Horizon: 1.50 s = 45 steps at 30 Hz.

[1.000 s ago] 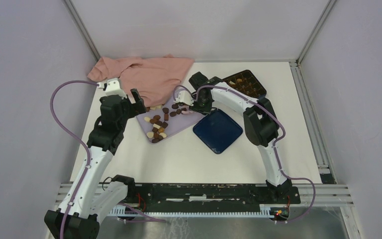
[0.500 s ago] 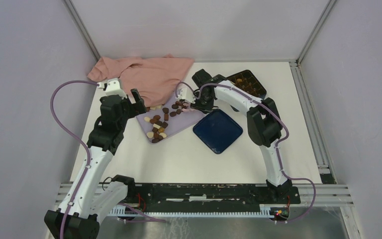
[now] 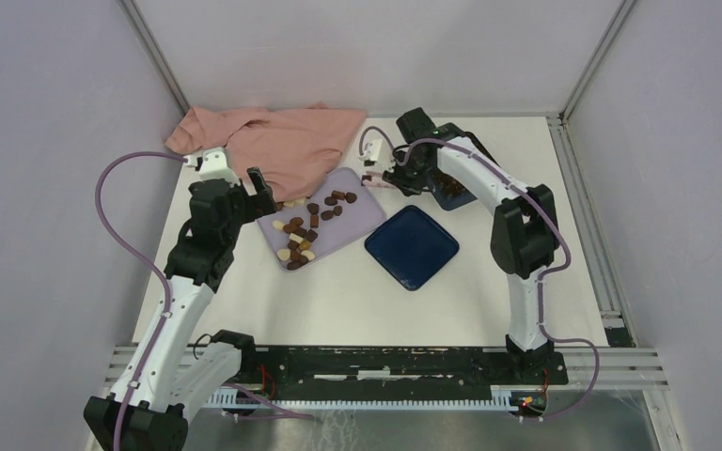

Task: Pack the chocolate
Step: Pick up the fake chocolate from the plate, then adjust the packing box at the center of the board.

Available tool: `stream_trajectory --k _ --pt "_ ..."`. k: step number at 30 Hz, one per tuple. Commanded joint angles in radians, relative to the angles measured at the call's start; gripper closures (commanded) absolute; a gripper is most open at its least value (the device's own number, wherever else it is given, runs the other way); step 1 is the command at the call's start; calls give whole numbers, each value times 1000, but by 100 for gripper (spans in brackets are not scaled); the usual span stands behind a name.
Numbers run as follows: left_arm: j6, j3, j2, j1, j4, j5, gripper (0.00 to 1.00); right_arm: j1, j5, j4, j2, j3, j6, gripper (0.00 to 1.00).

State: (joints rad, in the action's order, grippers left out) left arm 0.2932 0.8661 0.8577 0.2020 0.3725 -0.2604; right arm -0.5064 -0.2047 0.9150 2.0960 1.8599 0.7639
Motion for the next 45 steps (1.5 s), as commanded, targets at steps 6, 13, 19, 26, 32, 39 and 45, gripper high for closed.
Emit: stream_trajectory --k 6,13,19,26,32,39,45 --pt "-48 0 2 -8 -18 8 0 185 -38 -14 -115 -16 -2 84" --pt "-25 4 30 -7 -38 135 0 318 -61 -18 -125 -24 -4 84" --pt "351 1 199 16 -287 613 1 429 -110 -11 -124 -29 0 84" --pt "520 251 653 352 -385 373 19 538 -150 -8 -121 -47 12 84" --pt "625 588 1055 441 -268 232 31 583 -167 -9 -117 -46 12 84" --pt "704 889 1307 498 -136 59 30 611 -207 -4 -110 -45 18 84" --pt "733 1034 1434 513 -95 36 30 620 -204 -4 -84 -49 26 84"
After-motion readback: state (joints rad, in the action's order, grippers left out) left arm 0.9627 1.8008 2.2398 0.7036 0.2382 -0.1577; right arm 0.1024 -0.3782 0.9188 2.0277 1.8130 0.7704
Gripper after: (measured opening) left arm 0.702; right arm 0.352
